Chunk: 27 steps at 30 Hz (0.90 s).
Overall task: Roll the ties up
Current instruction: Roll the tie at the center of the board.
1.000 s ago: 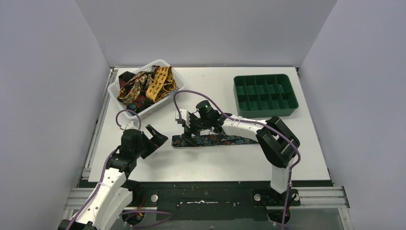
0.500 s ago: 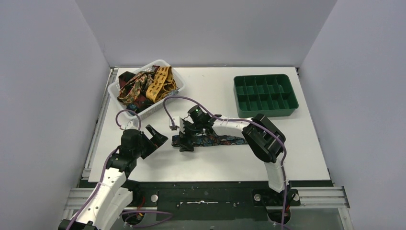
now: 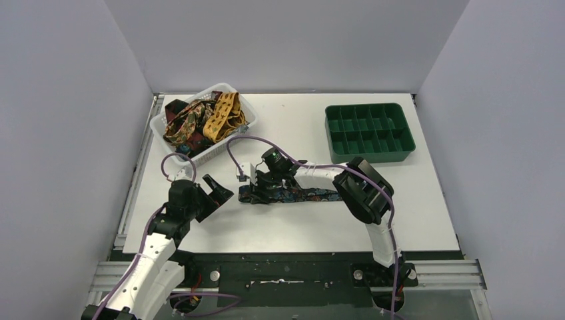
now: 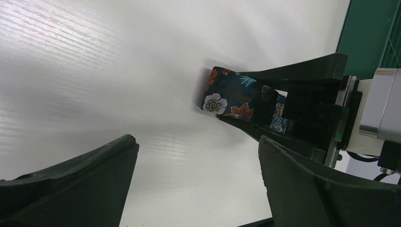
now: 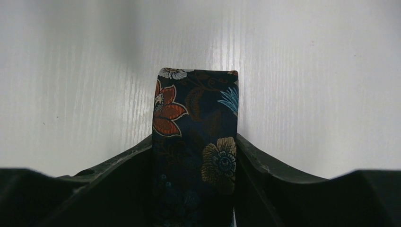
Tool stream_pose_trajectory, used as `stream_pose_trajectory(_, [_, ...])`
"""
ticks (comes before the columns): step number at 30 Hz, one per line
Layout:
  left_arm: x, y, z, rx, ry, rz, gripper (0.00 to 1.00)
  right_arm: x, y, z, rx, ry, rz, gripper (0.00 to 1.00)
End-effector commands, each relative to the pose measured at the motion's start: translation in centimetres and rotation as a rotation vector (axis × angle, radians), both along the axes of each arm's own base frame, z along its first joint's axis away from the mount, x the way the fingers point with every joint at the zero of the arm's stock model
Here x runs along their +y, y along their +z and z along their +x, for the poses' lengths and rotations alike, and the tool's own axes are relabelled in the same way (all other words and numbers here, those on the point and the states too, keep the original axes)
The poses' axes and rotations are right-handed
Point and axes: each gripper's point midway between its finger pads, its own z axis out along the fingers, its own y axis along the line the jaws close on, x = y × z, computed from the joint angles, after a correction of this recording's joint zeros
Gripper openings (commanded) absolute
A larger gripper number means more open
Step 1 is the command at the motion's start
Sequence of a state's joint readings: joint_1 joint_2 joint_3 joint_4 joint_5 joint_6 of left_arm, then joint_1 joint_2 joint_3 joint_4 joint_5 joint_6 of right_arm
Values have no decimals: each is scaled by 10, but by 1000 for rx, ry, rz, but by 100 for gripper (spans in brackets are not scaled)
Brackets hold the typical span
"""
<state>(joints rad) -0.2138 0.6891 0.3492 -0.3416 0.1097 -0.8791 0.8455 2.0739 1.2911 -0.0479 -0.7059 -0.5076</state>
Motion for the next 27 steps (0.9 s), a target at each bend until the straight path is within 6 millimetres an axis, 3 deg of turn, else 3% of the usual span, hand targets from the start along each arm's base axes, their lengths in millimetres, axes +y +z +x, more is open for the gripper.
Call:
stream_pose_trajectory(1, [-1,6,3,-23,-12,-1,97,0,-11,-23,42,39,-7,47])
stream_pose_trajectory(8, [0,6,2,-22,-3,-10,97,-1,-18,-63,77,82,-32,45])
stream_pose_trajectory(12, [0,8,1,-31,6,-20,97,-2,-18,-75,67,112,-38,46])
stream_pose_trajectory(14, [-1,9,1,-32,7,-26,97,-1,-16,-72,57,106,-44,51])
stream_pose_trajectory(16, [0,9,1,-34,11,-28,97,1,-11,-68,34,102,-44,65])
stream_pose_trajectory(21, [3,11,1,-40,34,-27,97,11,39,-52,-79,66,44,87])
stream_pose_trajectory(27, [9,12,1,-48,68,-18,97,4,104,-36,-189,-75,148,94])
